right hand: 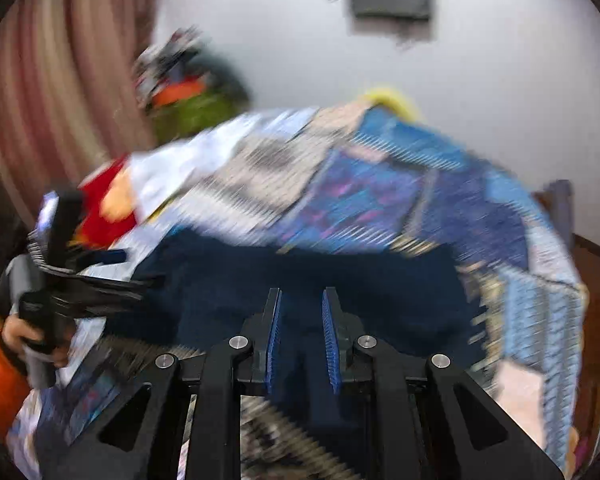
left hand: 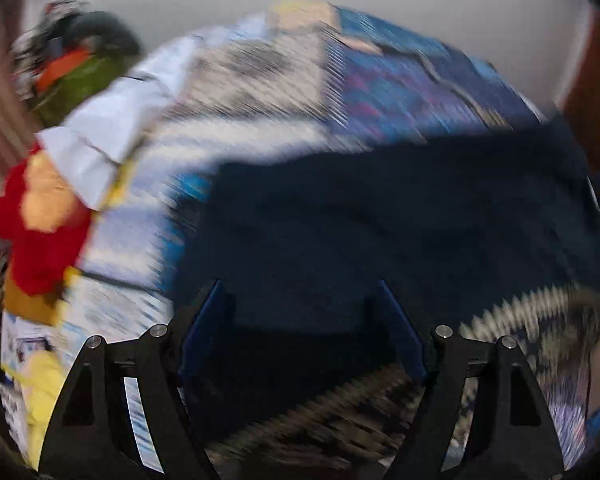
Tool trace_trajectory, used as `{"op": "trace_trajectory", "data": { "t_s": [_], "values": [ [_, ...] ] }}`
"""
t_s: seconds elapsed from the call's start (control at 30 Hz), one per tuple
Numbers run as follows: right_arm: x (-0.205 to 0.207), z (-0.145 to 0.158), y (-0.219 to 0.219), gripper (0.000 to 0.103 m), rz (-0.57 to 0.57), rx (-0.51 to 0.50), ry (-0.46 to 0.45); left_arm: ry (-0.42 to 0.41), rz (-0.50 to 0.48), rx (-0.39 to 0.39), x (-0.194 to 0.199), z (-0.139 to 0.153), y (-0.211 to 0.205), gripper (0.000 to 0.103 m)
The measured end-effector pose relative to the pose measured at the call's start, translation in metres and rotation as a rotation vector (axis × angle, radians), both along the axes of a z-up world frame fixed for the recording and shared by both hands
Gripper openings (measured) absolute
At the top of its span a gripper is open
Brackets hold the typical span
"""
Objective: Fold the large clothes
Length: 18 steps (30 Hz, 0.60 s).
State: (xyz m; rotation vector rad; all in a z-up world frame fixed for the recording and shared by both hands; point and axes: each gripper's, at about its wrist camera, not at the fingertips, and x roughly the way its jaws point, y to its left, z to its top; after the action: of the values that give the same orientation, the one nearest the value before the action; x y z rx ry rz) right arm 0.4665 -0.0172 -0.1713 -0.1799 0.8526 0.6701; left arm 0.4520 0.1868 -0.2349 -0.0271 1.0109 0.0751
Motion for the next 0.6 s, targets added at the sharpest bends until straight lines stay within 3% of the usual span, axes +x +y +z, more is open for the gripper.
{"op": "trace_trajectory", "data": {
  "t_s": [0.1,0.13,0.2,0.3,0.47,0.6],
  "values": [
    [-0.001,-0.053,0.024,0.015,0.053,-0.12,0.164,0.044,-0.027,0.016,-0.006,-0.025,-0.024,0.079],
    [0.0,-0.074,0.028,0.015,0.04,-0.193,0.179,0.047,-0.022,0.05,-0.009,-0.034,-0.031,0.08],
    [0.0,-0.088,0.021,0.015,0.031,-0.166,0.172,0.044,-0.017,0.085,-0.014,-0.043,-0.036,0.085],
    [0.001,-0.082,0.004,0.015,-0.022,-0.135,0.176,0.028,0.009,0.129,-0.024,-0.048,-0.032,0.091],
    [0.0,-0.077,-0.024,0.015,-0.056,-0.229,0.121,0.066,0.062,0.122,-0.043,-0.055,-0.006,0.092],
    [-0.001,-0.071,-0.053,0.015,-0.097,-0.246,0.111,0.085,0.074,0.216,-0.066,-0.06,0.005,0.092]
  ]
}}
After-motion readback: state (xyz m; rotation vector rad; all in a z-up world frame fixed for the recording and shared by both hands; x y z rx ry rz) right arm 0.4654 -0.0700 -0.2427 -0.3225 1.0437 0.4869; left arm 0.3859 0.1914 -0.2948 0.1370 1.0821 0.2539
